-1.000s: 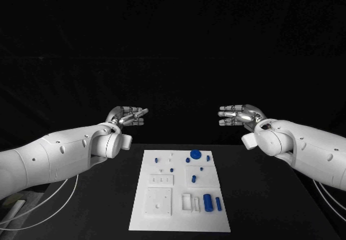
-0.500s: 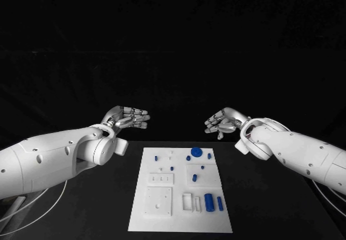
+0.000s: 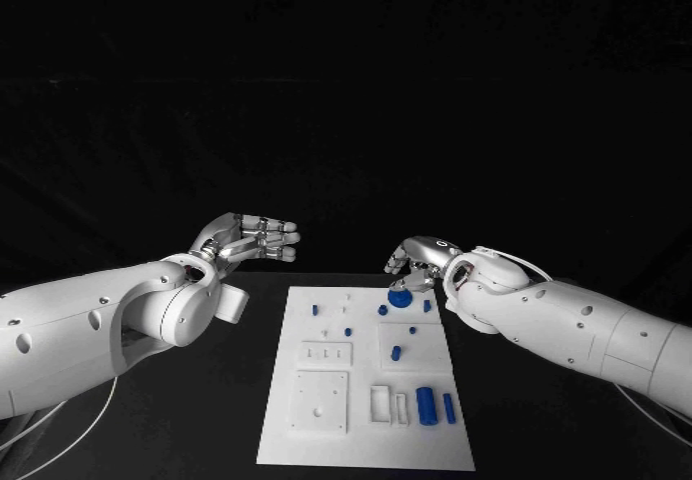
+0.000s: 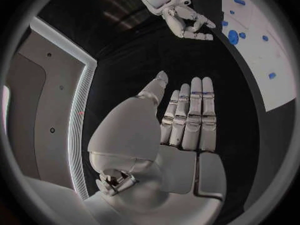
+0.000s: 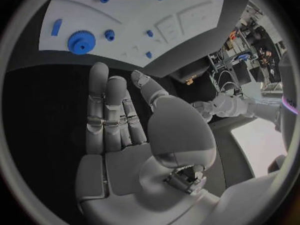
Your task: Assemble the parts on the task board
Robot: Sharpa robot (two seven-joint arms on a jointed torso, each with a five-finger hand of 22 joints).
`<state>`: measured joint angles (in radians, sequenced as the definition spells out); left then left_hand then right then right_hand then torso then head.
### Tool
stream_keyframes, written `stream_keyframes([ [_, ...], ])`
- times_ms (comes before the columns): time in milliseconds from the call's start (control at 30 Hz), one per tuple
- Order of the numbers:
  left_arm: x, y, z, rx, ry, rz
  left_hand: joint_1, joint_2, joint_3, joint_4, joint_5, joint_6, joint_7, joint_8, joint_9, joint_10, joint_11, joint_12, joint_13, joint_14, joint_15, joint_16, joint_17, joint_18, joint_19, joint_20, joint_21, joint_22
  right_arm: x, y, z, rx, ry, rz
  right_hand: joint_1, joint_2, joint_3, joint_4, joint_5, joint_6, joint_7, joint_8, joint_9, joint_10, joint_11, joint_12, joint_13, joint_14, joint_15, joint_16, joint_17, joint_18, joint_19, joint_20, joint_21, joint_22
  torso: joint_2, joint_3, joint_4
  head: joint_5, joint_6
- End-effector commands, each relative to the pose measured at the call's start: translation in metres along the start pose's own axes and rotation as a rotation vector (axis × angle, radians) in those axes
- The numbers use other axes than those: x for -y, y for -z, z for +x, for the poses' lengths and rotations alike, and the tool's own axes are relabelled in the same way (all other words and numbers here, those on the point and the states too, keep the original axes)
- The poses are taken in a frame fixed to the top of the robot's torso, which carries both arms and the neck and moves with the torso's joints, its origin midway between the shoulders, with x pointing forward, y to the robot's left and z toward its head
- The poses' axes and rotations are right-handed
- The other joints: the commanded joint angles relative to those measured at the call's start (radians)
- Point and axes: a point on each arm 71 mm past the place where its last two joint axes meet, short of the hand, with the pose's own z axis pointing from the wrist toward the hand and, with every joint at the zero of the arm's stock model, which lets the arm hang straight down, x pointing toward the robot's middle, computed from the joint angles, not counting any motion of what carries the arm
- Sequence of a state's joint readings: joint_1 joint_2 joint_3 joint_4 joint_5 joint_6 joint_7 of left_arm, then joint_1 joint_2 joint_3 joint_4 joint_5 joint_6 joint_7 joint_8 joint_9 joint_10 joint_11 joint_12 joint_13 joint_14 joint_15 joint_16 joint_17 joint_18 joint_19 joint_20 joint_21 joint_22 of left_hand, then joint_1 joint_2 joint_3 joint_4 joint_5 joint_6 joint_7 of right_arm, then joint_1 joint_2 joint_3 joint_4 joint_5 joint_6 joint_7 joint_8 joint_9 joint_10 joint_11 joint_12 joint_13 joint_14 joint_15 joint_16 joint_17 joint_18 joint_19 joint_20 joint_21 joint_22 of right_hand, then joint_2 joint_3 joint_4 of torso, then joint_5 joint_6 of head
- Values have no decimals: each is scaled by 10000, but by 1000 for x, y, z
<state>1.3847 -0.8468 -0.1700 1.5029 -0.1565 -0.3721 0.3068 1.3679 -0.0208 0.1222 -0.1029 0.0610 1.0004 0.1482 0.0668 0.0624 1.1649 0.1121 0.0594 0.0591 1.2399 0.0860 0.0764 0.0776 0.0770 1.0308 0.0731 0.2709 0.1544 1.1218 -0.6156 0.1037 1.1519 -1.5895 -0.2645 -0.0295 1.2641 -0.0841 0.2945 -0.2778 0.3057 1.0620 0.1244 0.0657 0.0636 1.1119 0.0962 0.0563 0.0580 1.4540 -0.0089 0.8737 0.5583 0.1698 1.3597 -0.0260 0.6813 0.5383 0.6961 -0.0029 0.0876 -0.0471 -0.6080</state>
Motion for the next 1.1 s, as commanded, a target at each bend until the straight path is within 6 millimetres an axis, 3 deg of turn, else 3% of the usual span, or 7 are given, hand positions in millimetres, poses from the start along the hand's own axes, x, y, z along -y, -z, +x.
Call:
stream_keyframes([
  [33,6,0,7,-403,214,87,-91,76,-148,3,-72,-17,2,-34,11,31,20,-15,-4,4,38,-32,7,-122,-42,8,2,-42,0,0,3,289,1259,239,4,-110,163,12,-146,116,2,-36,6,59,-21,11,2,-90,16,86,-84,21,-12,-3,8,141,312,-25,169,-166,65],
  [167,10,0,9,-492,259,156,-294,-19,-385,126,-136,-73,24,-40,10,-4,38,-11,-3,12,53,-45,-12,-148,-17,13,-31,-79,-1,-1,8,261,1667,446,27,-237,874,-11,-790,226,2,-45,3,316,-70,-2,2,-102,-30,277,-140,-65,279,-77,303,513,484,-34,254,-239,97],
  [200,11,1,10,-506,267,165,-294,-19,-406,133,-138,-76,23,-36,12,-5,38,-9,-2,17,52,-47,-16,-151,-12,12,-38,-85,-1,-1,8,246,1727,480,-88,-433,1296,48,-895,217,23,-52,1,321,-79,33,17,-143,-15,349,-200,-102,243,-74,395,728,512,-38,272,-247,95],
  [300,13,2,10,-544,292,196,-132,129,-926,283,-146,-89,22,-55,6,-20,57,-10,-3,71,39,-88,-118,-230,161,-36,-252,-261,-2,-1,12,179,1860,554,-35,-489,1377,167,-942,292,6,-36,8,137,-33,13,7,-153,-1,399,-276,-65,187,-59,349,878,602,-43,331,-301,104],
  [500,17,5,10,-589,315,281,-99,129,-1143,315,-139,-81,23,-31,16,-26,45,-9,-2,57,47,-68,-73,-215,252,-27,-370,-356,-3,1,18,4,2017,654,83,-592,1377,387,-991,291,12,-38,7,117,-24,9,3,-176,11,515,-461,-46,235,-37,114,1282,725,-49,410,-357,69],
  [967,19,6,14,-773,377,304,-144,84,-1189,342,-140,-89,24,-33,15,-32,48,-8,-1,64,48,-68,-73,-217,265,-26,-380,-365,-2,2,24,-112,2441,946,82,-754,1868,538,-1351,350,7,-35,9,236,-50,11,5,-201,-4,648,-554,-27,361,-51,-172,1940,870,-30,458,-430,127],
  [1100,19,7,15,-785,376,300,-86,63,-1252,454,-139,-96,26,-31,17,-52,54,-7,-1,58,53,-74,-76,-222,374,-25,-531,-481,-2,2,26,-141,2487,981,101,-786,1947,583,-1387,365,3,-33,10,250,-53,12,5,-204,0,664,-579,-26,384,-48,-315,2196,911,-42,483,-437,147],
])
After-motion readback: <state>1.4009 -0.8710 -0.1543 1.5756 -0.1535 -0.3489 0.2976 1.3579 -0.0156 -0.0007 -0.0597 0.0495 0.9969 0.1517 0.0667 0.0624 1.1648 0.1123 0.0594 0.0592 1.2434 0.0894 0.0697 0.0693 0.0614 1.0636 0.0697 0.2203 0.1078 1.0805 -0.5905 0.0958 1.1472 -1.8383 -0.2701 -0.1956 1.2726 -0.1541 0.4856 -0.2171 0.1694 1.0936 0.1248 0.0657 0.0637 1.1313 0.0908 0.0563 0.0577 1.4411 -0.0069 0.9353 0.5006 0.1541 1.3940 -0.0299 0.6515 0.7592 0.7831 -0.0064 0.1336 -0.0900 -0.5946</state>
